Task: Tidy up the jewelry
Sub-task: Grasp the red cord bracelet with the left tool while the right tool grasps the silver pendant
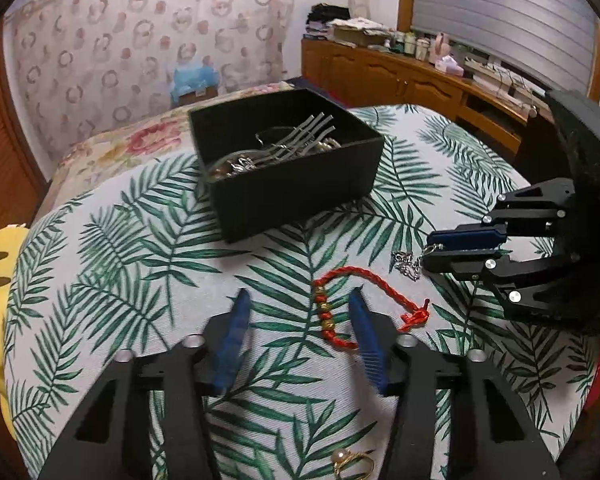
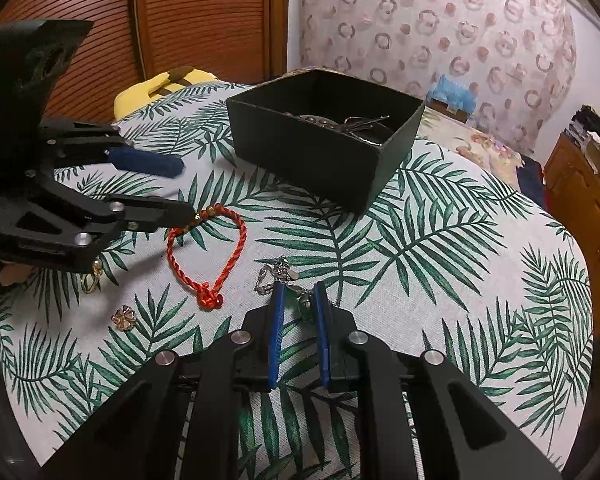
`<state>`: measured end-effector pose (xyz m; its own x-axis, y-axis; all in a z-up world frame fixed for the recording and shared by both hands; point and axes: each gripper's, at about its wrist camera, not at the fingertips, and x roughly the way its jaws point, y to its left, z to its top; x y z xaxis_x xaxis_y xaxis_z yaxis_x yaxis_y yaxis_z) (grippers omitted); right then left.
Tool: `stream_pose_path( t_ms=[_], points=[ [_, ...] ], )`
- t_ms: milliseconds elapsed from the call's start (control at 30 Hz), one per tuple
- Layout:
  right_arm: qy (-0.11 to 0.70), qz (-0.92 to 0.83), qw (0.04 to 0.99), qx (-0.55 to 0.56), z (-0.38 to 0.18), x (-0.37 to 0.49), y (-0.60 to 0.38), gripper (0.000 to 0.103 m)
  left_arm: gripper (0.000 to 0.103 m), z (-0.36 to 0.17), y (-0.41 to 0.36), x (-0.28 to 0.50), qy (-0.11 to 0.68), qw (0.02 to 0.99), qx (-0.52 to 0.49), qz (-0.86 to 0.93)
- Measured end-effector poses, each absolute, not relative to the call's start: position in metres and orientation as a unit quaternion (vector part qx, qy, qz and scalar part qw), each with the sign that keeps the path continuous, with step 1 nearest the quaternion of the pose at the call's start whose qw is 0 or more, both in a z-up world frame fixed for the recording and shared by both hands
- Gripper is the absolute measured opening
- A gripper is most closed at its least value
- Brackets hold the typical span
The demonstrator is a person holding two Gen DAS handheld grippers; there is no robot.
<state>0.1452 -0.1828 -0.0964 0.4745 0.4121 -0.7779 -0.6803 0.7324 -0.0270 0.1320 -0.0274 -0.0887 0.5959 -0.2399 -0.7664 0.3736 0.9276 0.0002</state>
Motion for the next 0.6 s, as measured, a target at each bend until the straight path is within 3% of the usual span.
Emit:
stream_pose_path(
  t_ms=[100, 233, 333, 600],
  points=[
    [0.397, 0.325, 0.842, -0.169, -0.097, 0.146, -0.183, 0.017, 0.031, -0.097, -0.030, 0.137, 0.429, 0.883, 0.078, -0.172],
    [0.397, 0.324, 0.842, -0.169, -0.097, 0.145, -0.183, 0.017, 0.027, -0.097, -0.030, 0.136, 0.425, 0.886, 0.079, -0.170],
    [0.397, 0.324, 0.842, -0.169, -0.097, 0.145, -0.183, 0.017, 0.006, -0.096, -0.030, 0.135, 0.425, 0.885, 0.081, -0.172],
    [0.397, 0.324, 0.842, -0.169, -0.097, 0.145, -0.182, 0.017, 0.007, -0.082, -0.027, 0.113, 0.398, 0.900, 0.064, -0.166]
  ],
)
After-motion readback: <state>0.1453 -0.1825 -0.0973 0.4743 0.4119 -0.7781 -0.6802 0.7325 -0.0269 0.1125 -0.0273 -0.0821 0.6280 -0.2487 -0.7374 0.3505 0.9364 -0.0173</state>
